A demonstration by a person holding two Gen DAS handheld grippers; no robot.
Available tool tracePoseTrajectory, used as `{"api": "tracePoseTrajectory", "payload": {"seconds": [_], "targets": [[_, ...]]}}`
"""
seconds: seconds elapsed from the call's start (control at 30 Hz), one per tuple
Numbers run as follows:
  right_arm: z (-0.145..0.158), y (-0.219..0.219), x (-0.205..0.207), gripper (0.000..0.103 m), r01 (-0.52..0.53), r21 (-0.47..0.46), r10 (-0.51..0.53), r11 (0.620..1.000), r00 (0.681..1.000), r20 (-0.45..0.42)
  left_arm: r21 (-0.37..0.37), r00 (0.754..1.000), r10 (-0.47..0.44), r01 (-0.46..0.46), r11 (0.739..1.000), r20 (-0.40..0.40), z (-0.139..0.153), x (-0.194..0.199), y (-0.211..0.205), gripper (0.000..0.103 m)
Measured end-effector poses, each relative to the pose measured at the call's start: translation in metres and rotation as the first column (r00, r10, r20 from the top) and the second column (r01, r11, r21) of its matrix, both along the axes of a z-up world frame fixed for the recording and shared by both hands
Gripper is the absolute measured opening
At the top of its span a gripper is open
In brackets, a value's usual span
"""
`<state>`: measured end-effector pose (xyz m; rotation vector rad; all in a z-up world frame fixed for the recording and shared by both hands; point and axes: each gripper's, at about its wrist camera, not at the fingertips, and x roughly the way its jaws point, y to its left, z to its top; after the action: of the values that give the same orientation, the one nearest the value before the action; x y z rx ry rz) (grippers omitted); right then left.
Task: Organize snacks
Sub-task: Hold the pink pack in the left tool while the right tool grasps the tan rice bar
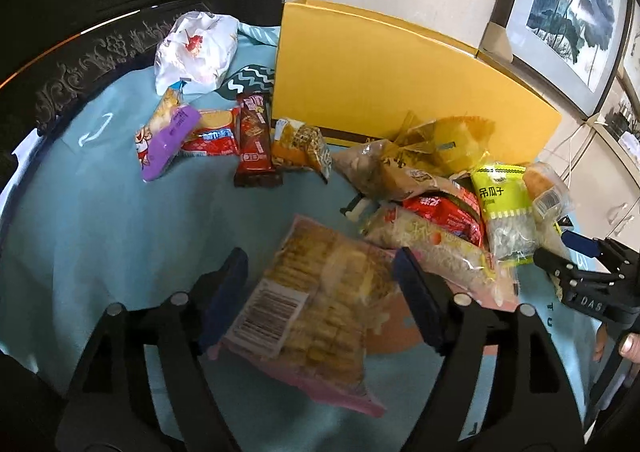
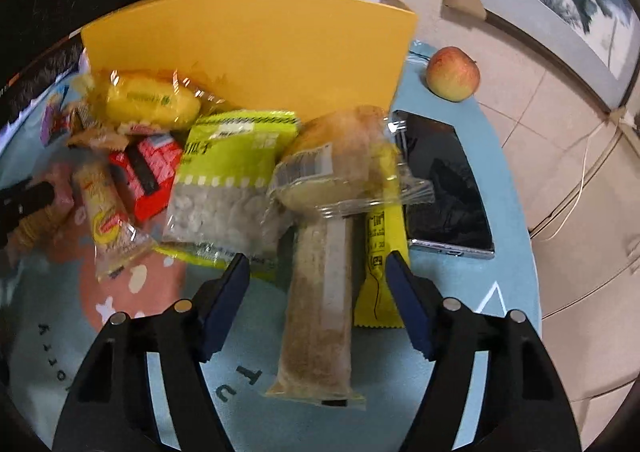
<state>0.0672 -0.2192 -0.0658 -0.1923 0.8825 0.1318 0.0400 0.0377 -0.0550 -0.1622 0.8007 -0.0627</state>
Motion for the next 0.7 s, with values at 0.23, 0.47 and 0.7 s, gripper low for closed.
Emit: {"api": "tracePoseTrajectory", "payload": {"seconds": [0.23, 0.47, 0.7], "targets": [[-0.006, 0.004, -0.009, 0.067, -0.049, 0.043, 0.052, 0.998, 0.996, -0.072, 0.044, 0.996, -0.033, 0.037, 0.998, -0.088, -0.011, 0.004, -0.007, 0.085], [-0.004, -0.011, -0.005, 0.031, -0.015, 0.174, 0.031, 0.985, 0.996, -0.088, 0.049, 0.996, -0.057, 0.061, 0.997, -0.072, -0.008, -0.002, -0.008, 0.058], [0.01, -0.042, -0.024, 0.03, 0.024, 0.335, 0.005, 0.942, 0.996, -0.086, 0.002, 0.997, -0.071, 0.071, 0.997, -0.001, 0.015, -0.018, 0.002, 0.057]]}}
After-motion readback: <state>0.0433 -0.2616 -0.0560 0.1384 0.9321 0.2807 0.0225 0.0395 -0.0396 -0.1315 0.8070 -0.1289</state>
